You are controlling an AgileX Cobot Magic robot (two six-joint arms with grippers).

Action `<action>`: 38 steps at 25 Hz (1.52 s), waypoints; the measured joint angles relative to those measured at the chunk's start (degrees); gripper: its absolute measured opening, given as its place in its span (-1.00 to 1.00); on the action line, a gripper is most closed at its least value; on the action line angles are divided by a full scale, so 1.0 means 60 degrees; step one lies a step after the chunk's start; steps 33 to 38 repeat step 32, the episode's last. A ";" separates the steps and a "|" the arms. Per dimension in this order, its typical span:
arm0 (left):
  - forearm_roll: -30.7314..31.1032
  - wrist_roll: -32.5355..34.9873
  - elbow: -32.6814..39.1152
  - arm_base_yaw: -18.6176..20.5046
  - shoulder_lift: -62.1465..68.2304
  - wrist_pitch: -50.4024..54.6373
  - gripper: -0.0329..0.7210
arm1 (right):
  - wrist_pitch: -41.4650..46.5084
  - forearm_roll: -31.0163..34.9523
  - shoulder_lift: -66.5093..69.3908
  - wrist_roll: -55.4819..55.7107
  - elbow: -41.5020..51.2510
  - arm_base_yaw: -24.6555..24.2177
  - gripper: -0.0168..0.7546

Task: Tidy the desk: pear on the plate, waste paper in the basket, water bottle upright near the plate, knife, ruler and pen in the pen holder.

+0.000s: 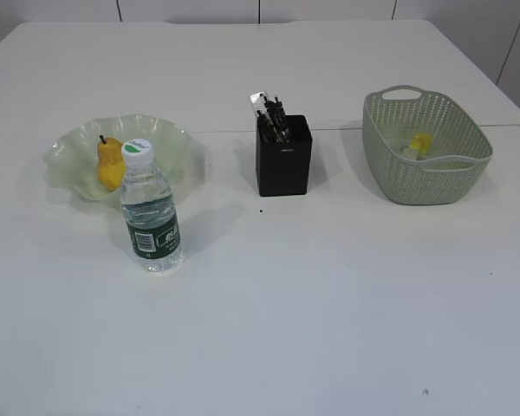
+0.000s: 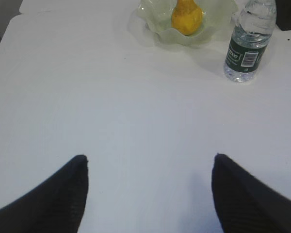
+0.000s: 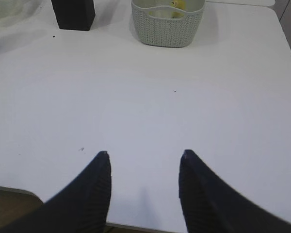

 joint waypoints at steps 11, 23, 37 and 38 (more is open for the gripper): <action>0.0000 0.0000 0.0000 0.0000 0.0000 -0.0007 0.60 | -0.0016 0.0000 0.0000 0.0000 0.0000 -0.1144 -0.06; 0.0000 0.0000 0.0000 0.0000 0.0000 -0.0022 0.60 | -0.0016 0.0147 0.0000 0.0175 0.0000 -0.1505 -0.06; 0.0000 0.0000 0.0000 0.0000 0.0000 -0.0022 0.60 | -0.0016 0.0163 0.0000 0.0195 0.0000 -0.1505 -0.06; 0.0000 0.0000 0.0000 0.0000 0.0000 -0.0022 0.60 | -0.0016 0.0163 0.0000 0.0195 0.0000 -0.1505 -0.06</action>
